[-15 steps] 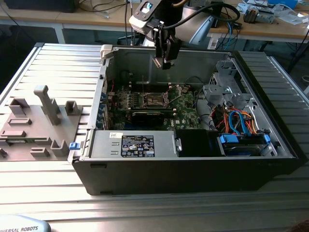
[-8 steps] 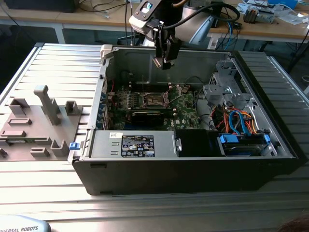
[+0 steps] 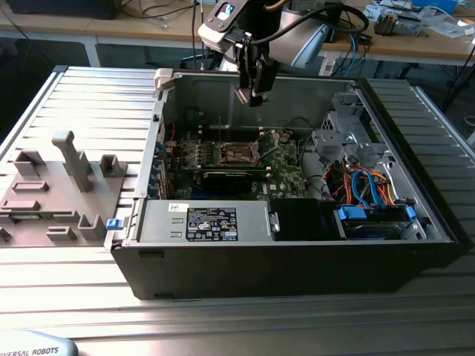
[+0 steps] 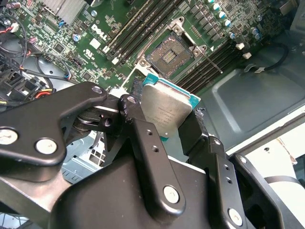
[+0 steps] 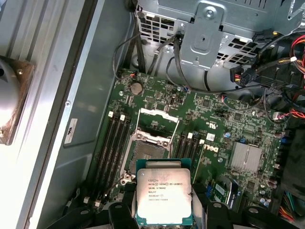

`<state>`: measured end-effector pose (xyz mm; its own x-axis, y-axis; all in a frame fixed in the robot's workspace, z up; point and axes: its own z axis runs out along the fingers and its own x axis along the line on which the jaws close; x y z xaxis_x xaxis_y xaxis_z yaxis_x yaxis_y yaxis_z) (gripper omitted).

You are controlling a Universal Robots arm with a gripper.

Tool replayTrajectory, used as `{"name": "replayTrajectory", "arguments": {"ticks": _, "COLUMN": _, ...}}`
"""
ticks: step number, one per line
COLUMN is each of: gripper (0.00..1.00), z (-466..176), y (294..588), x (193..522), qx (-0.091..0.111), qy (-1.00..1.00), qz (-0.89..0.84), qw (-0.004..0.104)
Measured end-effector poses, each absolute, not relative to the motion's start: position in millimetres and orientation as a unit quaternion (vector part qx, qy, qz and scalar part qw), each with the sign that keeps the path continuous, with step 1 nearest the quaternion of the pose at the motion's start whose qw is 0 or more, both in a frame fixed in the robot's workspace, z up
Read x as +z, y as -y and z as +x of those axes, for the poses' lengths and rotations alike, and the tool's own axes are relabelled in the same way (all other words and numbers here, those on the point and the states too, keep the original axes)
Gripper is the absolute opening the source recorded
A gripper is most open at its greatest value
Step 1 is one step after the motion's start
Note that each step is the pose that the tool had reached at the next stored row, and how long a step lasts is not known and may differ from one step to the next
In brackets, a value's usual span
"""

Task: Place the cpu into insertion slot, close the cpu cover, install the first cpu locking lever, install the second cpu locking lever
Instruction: 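Place the cpu into insertion slot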

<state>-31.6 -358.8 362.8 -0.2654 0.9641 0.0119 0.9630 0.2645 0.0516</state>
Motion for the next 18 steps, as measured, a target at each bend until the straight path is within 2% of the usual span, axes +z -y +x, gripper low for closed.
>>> {"name": "replayTrajectory", "arguments": {"ticks": 18, "gripper": 0.54, "z": -31.6, "y": 358.8, "x": 362.7, "qx": 0.024, "qy": -0.792, "qz": 0.61, "qw": 0.011}}
